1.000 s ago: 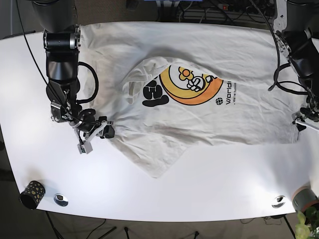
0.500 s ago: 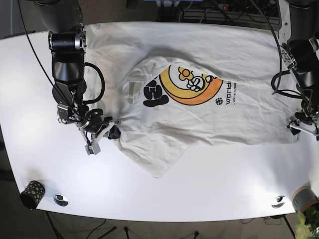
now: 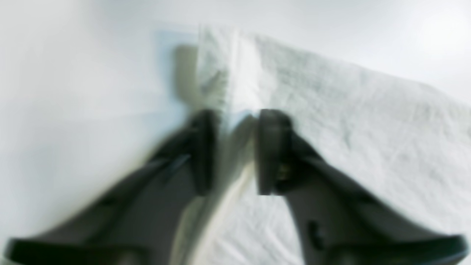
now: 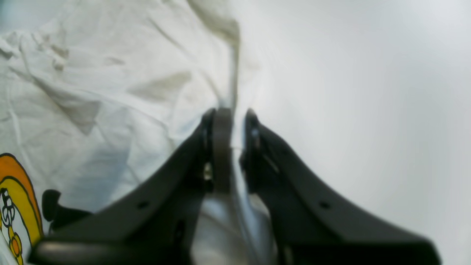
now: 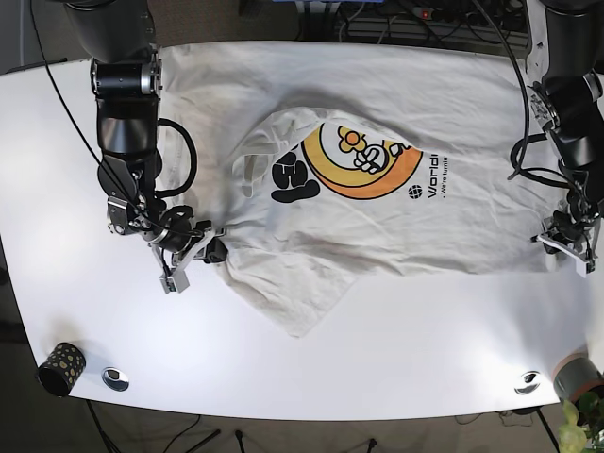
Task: Fold the T-shirt properly
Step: 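Lift the side edge with the right gripper and fold it over the shirt body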
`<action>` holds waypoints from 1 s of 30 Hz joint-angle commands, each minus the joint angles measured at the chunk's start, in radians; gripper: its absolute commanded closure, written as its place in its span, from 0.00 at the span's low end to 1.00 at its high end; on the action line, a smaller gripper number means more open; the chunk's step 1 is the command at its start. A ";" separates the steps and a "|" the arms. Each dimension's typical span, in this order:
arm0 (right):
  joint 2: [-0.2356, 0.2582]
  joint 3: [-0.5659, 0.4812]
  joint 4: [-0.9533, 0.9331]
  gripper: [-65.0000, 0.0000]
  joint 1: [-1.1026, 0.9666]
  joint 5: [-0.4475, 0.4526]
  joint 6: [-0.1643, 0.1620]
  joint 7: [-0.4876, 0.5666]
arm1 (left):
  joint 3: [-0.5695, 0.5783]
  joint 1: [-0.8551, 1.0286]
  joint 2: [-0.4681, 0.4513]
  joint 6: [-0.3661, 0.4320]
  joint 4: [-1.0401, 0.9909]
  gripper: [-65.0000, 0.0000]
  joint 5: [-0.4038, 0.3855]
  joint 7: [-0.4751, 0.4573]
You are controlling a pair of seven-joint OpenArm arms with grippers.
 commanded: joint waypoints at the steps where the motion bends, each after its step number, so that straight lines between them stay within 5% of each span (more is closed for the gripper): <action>1: 0.012 0.003 0.013 0.92 0.022 0.000 0.004 0.001 | 0.000 -0.027 -0.019 -0.009 0.018 0.99 -0.007 -0.019; 20: 0.029 0.003 0.125 0.92 0.022 0.000 -0.001 -0.035 | -0.005 0.090 0.018 -0.122 0.340 1.00 -0.013 0.013; 30: 0.061 0.003 0.469 0.92 -0.089 -0.003 -0.003 -0.153 | -0.008 0.237 0.040 -0.122 0.579 1.00 -0.013 0.047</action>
